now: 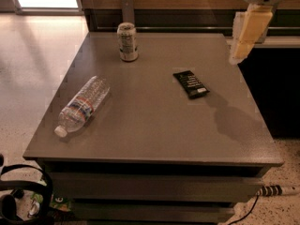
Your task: Place water bottle upright
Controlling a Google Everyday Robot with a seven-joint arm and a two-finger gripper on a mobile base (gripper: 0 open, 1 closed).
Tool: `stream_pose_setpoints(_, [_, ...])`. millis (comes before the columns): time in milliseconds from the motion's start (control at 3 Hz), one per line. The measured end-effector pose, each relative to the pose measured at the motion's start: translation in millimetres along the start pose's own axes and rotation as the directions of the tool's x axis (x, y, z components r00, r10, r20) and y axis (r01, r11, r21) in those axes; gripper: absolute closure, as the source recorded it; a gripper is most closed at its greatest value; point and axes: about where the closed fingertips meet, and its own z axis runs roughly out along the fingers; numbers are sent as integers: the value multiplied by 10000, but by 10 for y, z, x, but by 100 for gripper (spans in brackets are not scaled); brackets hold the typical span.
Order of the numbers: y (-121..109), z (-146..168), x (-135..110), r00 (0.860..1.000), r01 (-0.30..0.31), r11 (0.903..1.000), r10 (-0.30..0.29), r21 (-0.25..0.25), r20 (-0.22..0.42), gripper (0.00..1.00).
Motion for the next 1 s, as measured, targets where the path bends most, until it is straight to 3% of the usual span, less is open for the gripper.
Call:
stream_pose_setpoints(333, [-78,293,-247,9840,1416,9894,-1370,-335,1142,0])
stream_pose_setpoints(667, [-81,548,-556,9249,3027,9518,-2809,-492,2562,0])
stream_pose_setpoints(1000, [-81,586,-598,9054,3473,9369,-3237,-404,2748,0])
